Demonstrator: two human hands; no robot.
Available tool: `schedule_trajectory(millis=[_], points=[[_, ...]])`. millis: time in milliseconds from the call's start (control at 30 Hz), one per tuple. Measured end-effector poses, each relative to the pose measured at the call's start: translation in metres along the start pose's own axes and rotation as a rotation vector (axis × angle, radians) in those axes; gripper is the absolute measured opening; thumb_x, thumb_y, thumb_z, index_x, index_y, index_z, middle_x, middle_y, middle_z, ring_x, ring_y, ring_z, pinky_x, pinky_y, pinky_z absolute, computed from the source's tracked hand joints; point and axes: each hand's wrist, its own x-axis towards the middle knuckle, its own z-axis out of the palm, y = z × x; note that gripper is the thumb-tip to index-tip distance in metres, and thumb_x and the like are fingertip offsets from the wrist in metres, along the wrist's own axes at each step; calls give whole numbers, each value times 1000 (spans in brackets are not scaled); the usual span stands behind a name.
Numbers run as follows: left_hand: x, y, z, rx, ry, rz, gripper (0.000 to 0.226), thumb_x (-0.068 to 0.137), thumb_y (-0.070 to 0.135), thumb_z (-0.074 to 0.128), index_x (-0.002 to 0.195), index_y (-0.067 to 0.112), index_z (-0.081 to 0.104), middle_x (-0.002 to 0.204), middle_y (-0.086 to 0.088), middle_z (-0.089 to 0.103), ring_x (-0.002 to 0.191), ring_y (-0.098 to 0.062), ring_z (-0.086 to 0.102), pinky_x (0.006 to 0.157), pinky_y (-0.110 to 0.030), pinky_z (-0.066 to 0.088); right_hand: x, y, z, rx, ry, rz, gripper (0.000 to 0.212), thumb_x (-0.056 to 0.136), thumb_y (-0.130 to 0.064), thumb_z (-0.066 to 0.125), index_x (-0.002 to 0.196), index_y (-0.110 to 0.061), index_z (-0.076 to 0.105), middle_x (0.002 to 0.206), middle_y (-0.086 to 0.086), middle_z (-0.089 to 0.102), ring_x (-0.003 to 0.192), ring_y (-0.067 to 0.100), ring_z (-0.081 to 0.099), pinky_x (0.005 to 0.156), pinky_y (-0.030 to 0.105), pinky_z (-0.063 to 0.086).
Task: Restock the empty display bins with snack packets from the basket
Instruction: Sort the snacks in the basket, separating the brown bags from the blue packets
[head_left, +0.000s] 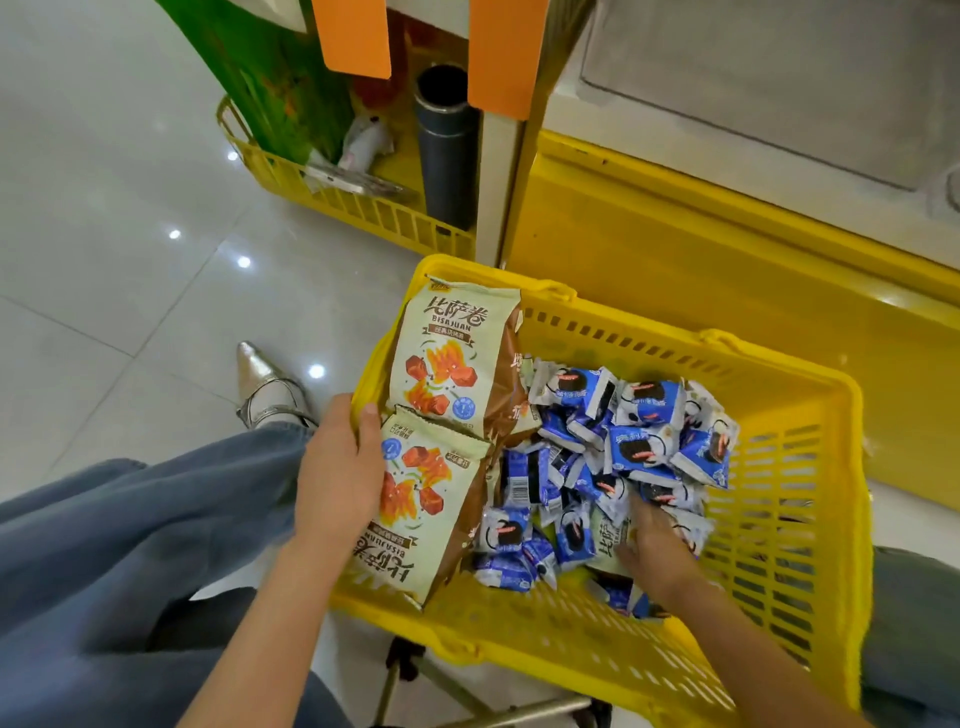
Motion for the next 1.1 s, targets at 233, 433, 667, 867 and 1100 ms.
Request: schedule_trajectory(millis=[233,433,667,867,1100], points=[[-1,3,2,48,44,-35,21,97,46,27,97,31,41,76,12,56,68,-2,57,50,-22,40,10,1,-22,-190,9,11,36,92,-23,58,124,-13,47,105,8,65,97,26,63,76,32,50],[-2,3,-2,-8,-8,-25,25,97,46,26,100,29,44,80,7,60,71,-6,62,58,-30,52,7,-3,-21,-424,-20,-6,10,94,-23,52,91,-18,60,97,5,69,86,19,64,73,28,49],[-10,11,-6,-19,109,80,19,99,33,34,113,25,45,104,6,56,92,-9,56,76,-32,51,-11,-14,-37,-523,-36,-131,20,93,-17,43,93,-15,63,96,1,68,86,17,64,67,26,47],[-50,37,3,7,356,539,17,88,17,40,102,21,49,104,7,47,100,-10,42,87,-24,35,-52,-2,-55,-315,100,-275,13,94,-27,51,92,-23,63,91,-6,68,78,7,64,71,24,54],[-100,53,65,105,-334,490,35,94,36,46,128,27,44,125,10,49,117,-4,41,98,-20,32,-93,-17,-78,14,338,-388,8,86,-31,65,81,-35,61,78,-18,65,69,-5,58,61,10,44]])
